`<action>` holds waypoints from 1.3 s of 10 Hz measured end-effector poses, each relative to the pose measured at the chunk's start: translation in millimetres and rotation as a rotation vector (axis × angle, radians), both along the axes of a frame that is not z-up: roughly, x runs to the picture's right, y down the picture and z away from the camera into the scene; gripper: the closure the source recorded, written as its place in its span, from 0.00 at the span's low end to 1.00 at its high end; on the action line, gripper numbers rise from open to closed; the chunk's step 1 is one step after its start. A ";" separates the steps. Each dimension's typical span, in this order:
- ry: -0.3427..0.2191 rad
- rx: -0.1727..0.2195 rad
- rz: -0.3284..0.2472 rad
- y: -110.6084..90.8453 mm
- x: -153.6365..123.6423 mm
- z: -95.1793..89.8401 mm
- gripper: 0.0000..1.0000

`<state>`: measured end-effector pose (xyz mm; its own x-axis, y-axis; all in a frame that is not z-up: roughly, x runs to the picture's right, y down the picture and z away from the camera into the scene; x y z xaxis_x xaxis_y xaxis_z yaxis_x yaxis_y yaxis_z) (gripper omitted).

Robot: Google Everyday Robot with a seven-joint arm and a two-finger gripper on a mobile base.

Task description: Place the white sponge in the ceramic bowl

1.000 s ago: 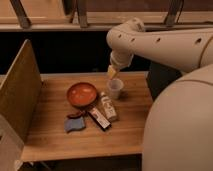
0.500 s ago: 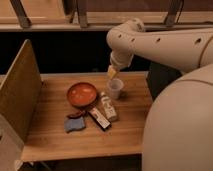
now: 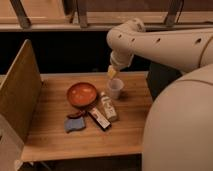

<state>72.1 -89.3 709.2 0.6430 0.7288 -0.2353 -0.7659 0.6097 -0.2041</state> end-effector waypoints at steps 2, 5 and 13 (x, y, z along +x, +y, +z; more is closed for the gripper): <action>0.000 0.000 0.000 0.0 0.0 0.0 0.34; 0.000 0.000 0.000 0.0 0.0 0.0 0.34; -0.170 -0.382 -0.429 167.6 -99.2 53.1 0.34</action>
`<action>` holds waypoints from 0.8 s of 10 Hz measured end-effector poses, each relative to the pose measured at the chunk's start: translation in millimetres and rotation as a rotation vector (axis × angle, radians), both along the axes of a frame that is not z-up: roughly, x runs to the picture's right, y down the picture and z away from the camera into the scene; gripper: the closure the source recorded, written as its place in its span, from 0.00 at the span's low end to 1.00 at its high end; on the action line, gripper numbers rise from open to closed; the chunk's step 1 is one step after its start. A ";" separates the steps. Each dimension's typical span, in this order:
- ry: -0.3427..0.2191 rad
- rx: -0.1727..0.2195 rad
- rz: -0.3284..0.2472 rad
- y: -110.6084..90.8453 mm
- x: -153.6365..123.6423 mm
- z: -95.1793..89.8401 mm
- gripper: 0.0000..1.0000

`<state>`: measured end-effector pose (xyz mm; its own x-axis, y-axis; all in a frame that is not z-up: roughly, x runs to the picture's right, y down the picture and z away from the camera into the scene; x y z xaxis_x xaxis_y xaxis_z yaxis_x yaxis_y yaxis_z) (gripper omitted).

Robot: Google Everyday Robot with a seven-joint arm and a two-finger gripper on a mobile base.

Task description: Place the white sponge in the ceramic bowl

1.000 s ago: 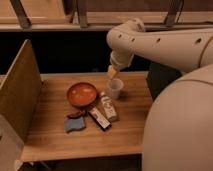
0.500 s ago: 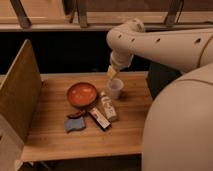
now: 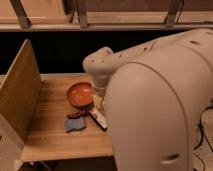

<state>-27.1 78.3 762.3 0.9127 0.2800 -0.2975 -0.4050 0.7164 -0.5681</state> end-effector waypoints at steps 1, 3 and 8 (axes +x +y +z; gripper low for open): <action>-0.029 -0.040 -0.042 15.4 -15.7 2.9 0.34; -0.087 -0.107 -0.133 39.2 -44.4 3.9 0.34; -0.370 0.076 -0.237 0.6 -114.5 -27.3 0.34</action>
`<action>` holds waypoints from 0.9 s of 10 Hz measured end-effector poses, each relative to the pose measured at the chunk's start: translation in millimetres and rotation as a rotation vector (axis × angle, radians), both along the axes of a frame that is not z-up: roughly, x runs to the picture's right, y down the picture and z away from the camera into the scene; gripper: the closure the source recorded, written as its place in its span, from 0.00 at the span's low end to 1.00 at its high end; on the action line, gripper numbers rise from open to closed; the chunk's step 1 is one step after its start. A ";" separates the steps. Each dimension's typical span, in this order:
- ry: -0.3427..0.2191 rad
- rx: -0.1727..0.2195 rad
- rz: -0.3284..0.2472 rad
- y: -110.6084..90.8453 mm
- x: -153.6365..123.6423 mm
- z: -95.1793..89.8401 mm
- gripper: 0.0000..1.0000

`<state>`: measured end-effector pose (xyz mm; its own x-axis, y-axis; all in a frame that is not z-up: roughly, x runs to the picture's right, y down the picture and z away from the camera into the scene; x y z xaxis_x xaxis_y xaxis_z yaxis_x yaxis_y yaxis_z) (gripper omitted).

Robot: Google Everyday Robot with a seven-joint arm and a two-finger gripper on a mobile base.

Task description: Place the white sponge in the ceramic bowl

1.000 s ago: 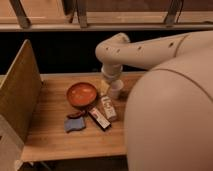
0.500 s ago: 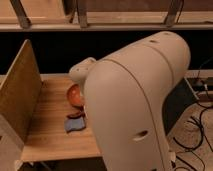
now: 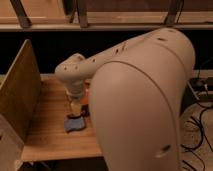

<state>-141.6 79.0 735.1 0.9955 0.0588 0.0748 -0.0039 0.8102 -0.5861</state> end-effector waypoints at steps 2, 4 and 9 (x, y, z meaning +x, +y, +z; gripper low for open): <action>-0.143 0.050 0.021 -6.0 -20.0 -20.0 0.34; -0.165 0.057 0.021 -6.2 -25.2 -23.5 0.34; -0.172 0.000 -0.076 31.4 -46.6 -10.0 0.34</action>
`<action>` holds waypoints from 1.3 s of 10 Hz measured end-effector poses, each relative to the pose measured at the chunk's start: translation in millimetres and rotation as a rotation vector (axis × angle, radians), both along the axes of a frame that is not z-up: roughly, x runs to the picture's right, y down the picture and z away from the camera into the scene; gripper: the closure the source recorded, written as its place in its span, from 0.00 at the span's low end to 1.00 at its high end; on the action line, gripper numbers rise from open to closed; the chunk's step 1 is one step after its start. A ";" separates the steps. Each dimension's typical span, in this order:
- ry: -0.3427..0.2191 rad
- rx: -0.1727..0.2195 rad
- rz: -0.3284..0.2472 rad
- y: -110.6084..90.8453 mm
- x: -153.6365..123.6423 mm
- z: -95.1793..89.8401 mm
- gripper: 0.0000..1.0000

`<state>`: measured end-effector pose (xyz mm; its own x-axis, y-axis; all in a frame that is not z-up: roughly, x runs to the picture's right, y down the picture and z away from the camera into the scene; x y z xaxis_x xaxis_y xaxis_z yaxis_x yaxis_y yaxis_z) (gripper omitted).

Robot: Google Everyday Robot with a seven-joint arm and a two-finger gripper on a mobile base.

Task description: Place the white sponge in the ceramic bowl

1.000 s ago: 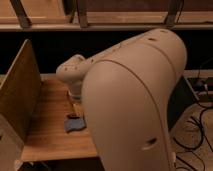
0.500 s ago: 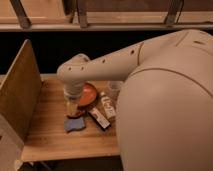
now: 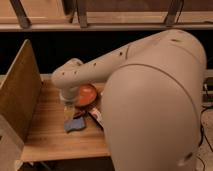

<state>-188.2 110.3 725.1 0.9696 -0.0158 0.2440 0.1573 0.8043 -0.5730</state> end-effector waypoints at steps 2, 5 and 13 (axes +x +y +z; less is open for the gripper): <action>-0.002 -0.022 -0.053 19.1 -11.1 6.0 0.34; 0.019 -0.073 -0.095 48.3 -20.0 16.9 0.34; 0.045 -0.149 -0.122 74.2 -20.0 39.3 0.34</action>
<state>-208.2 184.6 764.3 0.9728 -0.1010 0.2086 0.2199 0.6867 -0.6929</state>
